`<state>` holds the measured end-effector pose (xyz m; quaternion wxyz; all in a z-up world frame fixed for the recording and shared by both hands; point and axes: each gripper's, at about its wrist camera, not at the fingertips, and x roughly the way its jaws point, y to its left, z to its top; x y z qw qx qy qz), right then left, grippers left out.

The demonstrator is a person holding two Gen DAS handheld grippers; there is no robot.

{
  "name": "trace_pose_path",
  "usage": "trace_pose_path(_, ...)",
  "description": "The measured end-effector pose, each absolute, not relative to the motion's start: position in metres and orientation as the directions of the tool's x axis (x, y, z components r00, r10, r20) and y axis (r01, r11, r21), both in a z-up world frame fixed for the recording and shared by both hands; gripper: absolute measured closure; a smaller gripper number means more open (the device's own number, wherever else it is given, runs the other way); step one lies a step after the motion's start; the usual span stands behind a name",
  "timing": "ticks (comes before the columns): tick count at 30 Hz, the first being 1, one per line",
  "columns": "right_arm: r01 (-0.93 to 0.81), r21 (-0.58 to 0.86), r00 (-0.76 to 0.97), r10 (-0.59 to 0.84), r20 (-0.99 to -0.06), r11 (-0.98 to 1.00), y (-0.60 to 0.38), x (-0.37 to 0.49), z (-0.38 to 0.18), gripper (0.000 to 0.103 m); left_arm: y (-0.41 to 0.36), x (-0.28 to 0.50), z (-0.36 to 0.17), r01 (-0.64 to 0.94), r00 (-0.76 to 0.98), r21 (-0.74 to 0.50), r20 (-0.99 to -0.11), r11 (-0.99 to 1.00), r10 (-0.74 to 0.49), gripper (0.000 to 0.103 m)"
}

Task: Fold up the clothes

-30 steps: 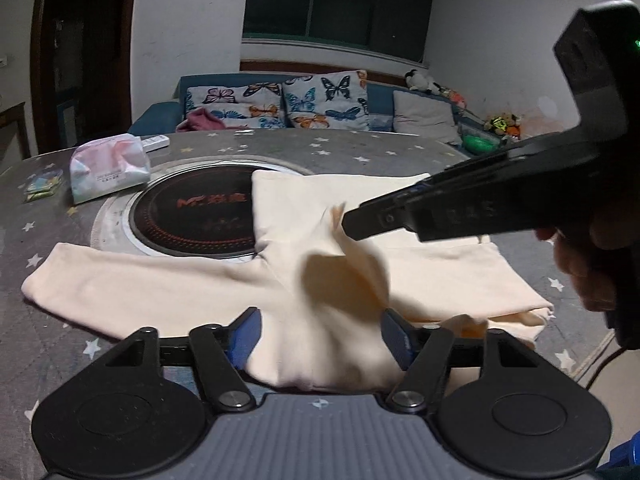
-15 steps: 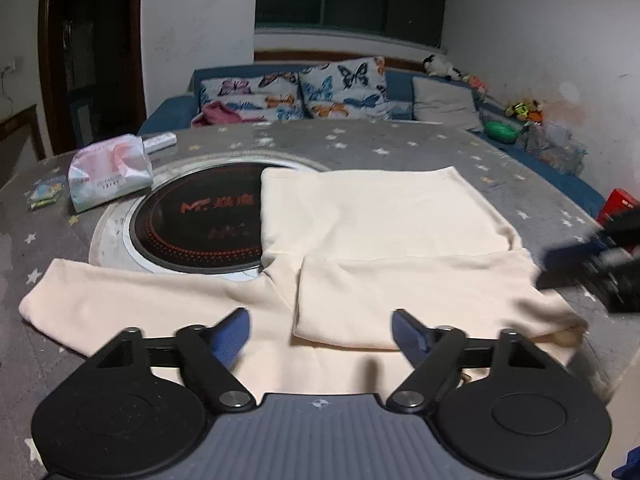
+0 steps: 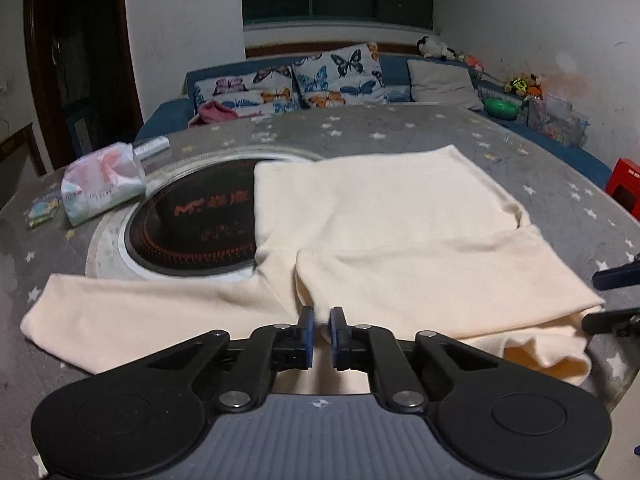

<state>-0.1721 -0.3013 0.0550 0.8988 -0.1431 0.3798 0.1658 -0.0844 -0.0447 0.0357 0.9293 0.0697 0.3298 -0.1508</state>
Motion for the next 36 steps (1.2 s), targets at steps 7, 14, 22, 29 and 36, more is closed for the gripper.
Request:
trace_pose_path(7, -0.416, -0.187, 0.686, 0.172, -0.707, 0.89, -0.288, -0.173, 0.052, 0.052, -0.053, -0.085, 0.07, 0.353, 0.761, -0.008, -0.578, 0.935, -0.293, 0.095)
trace_pose_path(14, -0.39, -0.231, 0.718, 0.137, -0.682, 0.891, -0.277, -0.166, 0.045, 0.05, -0.073, -0.082, 0.115, 0.417, 0.781, -0.016, -0.504, 0.909, -0.367, 0.095)
trace_pose_path(22, -0.309, -0.303, 0.777, 0.056, -0.627, 0.901, -0.282, -0.168, 0.045, 0.05, -0.096, -0.083, 0.148, 0.478, 0.79, 0.001, -0.437, 0.878, -0.43, 0.095)
trace_pose_path(29, -0.249, -0.407, 0.799, -0.051, -0.599, 0.879, -0.294, -0.177, 0.041, 0.047, -0.092, -0.089, 0.136, 0.484, 0.775, -0.01, -0.46, 0.875, -0.433, 0.095)
trace_pose_path(36, -0.225, -0.376, 0.777, -0.068, -0.626, 0.899, -0.314, -0.178, 0.037, 0.041, -0.069, -0.101, 0.084, 0.453, 0.73, -0.006, -0.572, 0.891, -0.375, 0.095)
